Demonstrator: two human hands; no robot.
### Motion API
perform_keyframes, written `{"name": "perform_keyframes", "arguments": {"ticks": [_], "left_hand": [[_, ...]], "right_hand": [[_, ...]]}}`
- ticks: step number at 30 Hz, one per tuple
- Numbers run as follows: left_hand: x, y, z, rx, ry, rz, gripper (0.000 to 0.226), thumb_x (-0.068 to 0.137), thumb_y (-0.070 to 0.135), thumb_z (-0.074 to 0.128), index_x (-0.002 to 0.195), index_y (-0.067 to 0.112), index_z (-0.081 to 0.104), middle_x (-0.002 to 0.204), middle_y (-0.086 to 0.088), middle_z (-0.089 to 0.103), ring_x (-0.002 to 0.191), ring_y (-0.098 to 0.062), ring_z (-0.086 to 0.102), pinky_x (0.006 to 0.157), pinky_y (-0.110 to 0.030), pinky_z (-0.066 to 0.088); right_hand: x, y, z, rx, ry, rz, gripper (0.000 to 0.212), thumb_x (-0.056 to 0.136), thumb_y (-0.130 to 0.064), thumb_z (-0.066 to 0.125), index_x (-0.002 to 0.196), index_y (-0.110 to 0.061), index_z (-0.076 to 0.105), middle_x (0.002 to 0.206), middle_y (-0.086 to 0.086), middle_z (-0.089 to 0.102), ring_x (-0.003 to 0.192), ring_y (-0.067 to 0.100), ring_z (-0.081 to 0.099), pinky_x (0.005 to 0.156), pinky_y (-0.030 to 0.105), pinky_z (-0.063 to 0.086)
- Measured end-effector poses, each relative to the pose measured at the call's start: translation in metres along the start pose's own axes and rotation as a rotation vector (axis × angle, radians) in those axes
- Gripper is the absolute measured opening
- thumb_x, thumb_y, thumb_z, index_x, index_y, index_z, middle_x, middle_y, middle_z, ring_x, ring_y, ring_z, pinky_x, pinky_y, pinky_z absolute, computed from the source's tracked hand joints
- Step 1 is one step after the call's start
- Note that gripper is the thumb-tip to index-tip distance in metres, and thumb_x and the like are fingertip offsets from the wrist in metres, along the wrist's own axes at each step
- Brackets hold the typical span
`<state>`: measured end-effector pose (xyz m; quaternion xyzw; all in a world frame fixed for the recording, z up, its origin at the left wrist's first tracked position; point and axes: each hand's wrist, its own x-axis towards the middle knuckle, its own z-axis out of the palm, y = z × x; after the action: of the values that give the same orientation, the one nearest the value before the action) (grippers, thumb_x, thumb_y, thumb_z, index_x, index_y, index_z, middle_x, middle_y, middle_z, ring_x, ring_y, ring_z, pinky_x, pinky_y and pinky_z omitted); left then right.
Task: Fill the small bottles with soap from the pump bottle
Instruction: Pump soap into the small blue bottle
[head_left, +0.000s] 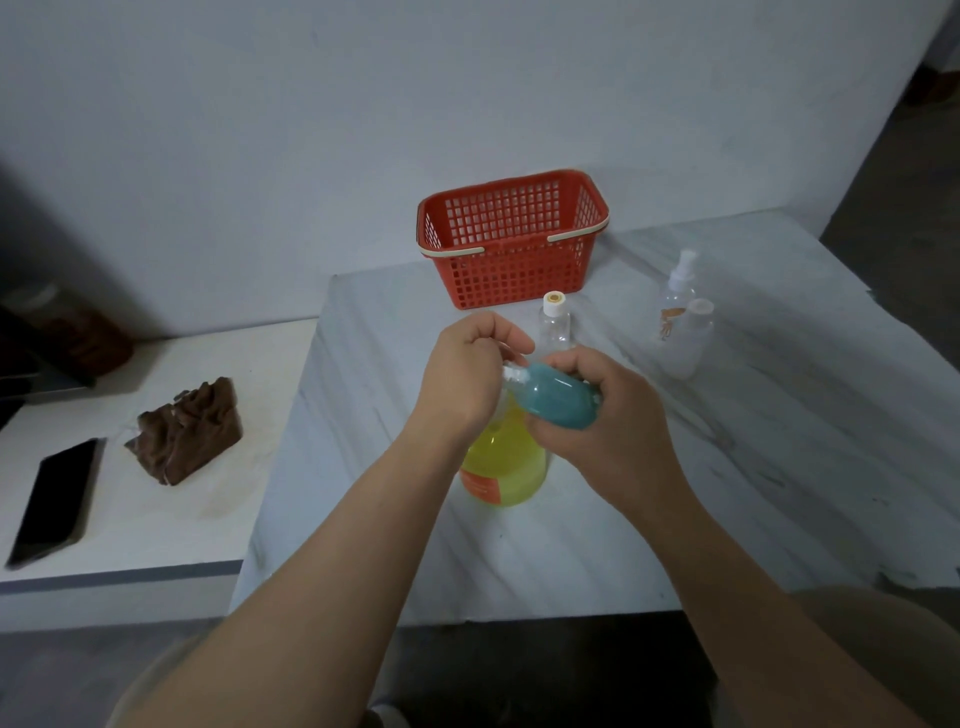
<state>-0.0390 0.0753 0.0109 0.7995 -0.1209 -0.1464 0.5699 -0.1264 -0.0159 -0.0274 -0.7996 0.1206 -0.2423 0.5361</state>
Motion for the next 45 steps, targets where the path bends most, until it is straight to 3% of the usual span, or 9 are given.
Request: {"name": "perform_keyframes", "arguments": {"ticks": [10,17,25,34,40,45], "left_hand": [[0.004,-0.006,0.001,0.017,0.016,0.015,0.037,0.077,-0.009,0.029,0.070,0.009,0.060,0.072,-0.010,0.059,0.065,-0.018,0.051,0.058,-0.027,0.040],[0.003,0.000,0.000,0.059,0.017,-0.003,0.035,0.079,-0.006,0.032,0.071,0.011,0.061,0.074,-0.009,0.060,0.068,-0.020,0.052,0.063,-0.029,0.041],[0.004,0.008,-0.003,0.054,0.000,-0.036,0.034,0.082,-0.005,0.034,0.071,0.012,0.062,0.073,-0.006,0.059,0.067,-0.018,0.051,0.058,-0.026,0.041],[0.003,0.000,-0.002,0.013,0.006,0.006,0.036,0.078,-0.006,0.031,0.070,0.010,0.063,0.073,-0.008,0.060,0.065,-0.018,0.051,0.056,-0.026,0.039],[0.006,-0.007,0.001,0.017,0.024,0.058,0.036,0.074,-0.009,0.031,0.064,0.011,0.060,0.069,-0.006,0.059,0.066,-0.017,0.051,0.058,-0.027,0.039],[0.005,-0.008,0.002,0.030,0.019,0.051,0.035,0.074,-0.009,0.031,0.064,0.010,0.059,0.067,-0.006,0.058,0.063,-0.016,0.050,0.055,-0.026,0.039]], "right_hand": [[0.002,0.001,0.003,0.021,-0.003,0.012,0.037,0.064,-0.006,0.078,0.077,-0.036,0.061,0.069,-0.020,0.063,0.062,-0.001,0.057,0.055,0.007,0.038],[0.003,0.001,0.001,0.010,-0.006,0.003,0.034,0.063,-0.005,0.078,0.081,-0.029,0.063,0.068,-0.010,0.064,0.061,0.004,0.056,0.054,0.010,0.040],[0.002,-0.002,-0.001,-0.006,-0.009,-0.012,0.035,0.063,-0.008,0.080,0.085,-0.028,0.062,0.069,-0.013,0.062,0.062,0.000,0.056,0.056,0.009,0.040],[0.001,-0.002,0.000,0.001,-0.010,-0.006,0.040,0.063,-0.008,0.079,0.078,-0.039,0.059,0.071,-0.019,0.063,0.064,0.001,0.057,0.056,0.009,0.040],[0.000,0.001,0.000,0.031,-0.034,0.033,0.032,0.064,-0.007,0.078,0.083,-0.030,0.064,0.070,-0.012,0.065,0.062,0.001,0.057,0.055,0.009,0.039],[0.002,0.003,0.001,0.023,-0.035,0.042,0.035,0.063,-0.004,0.078,0.079,-0.031,0.062,0.068,-0.018,0.063,0.059,-0.001,0.055,0.053,0.008,0.038]]}}
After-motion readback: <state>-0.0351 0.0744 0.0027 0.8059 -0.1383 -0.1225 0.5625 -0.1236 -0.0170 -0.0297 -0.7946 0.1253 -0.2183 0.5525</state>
